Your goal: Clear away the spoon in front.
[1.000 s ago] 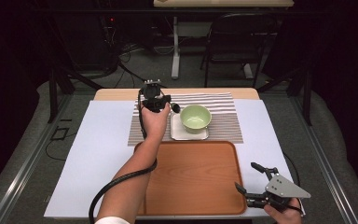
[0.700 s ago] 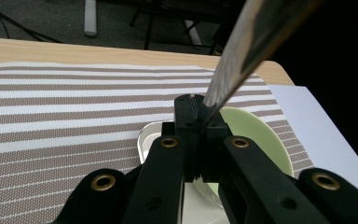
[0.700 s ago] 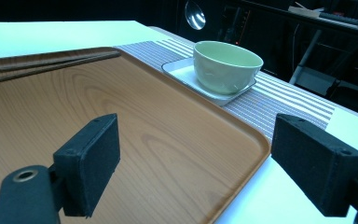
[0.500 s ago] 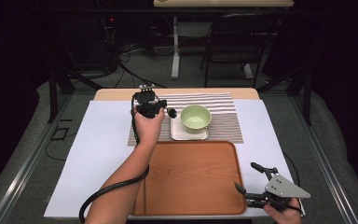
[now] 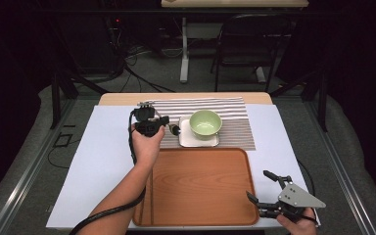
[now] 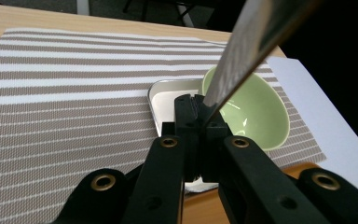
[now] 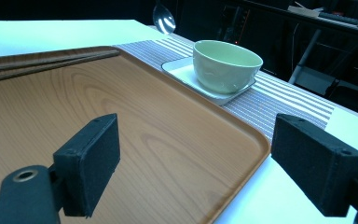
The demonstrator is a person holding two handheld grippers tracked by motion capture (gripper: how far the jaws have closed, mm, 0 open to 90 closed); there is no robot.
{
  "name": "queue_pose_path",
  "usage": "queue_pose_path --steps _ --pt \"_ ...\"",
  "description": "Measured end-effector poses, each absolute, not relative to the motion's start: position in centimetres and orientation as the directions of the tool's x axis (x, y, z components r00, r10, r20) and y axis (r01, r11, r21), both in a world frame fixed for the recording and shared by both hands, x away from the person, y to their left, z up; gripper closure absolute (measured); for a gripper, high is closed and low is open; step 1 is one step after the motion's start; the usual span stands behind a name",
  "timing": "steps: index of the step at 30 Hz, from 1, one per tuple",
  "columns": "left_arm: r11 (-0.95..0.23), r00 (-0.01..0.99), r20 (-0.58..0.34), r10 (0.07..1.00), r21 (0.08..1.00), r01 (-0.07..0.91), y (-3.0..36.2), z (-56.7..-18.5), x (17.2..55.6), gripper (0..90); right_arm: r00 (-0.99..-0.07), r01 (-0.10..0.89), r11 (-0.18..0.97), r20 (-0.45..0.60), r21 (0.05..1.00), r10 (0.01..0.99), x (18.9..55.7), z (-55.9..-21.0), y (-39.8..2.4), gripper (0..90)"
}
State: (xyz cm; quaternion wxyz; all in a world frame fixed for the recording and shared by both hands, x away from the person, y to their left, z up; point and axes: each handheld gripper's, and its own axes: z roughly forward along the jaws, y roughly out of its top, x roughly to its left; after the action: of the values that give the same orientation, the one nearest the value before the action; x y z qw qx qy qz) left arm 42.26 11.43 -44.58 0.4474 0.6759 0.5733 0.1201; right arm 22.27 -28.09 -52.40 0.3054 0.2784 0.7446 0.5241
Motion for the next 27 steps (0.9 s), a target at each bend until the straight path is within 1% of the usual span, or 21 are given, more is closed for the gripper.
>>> queue_pose_path --steps 9,27 --pt "0.051 0.326 -0.359 0.874 0.737 0.674 12.7 -45.0 40.4 89.3 -0.658 0.093 0.297 -0.166 0.95 0.734 22.3 -52.4 -28.0 15.3" --pt "0.004 0.364 -0.356 0.86 0.719 0.695 13.7 -46.4 37.2 89.3 -0.659 0.093 0.3 -0.167 0.949 0.733 22.2 -52.4 -28.0 15.3"
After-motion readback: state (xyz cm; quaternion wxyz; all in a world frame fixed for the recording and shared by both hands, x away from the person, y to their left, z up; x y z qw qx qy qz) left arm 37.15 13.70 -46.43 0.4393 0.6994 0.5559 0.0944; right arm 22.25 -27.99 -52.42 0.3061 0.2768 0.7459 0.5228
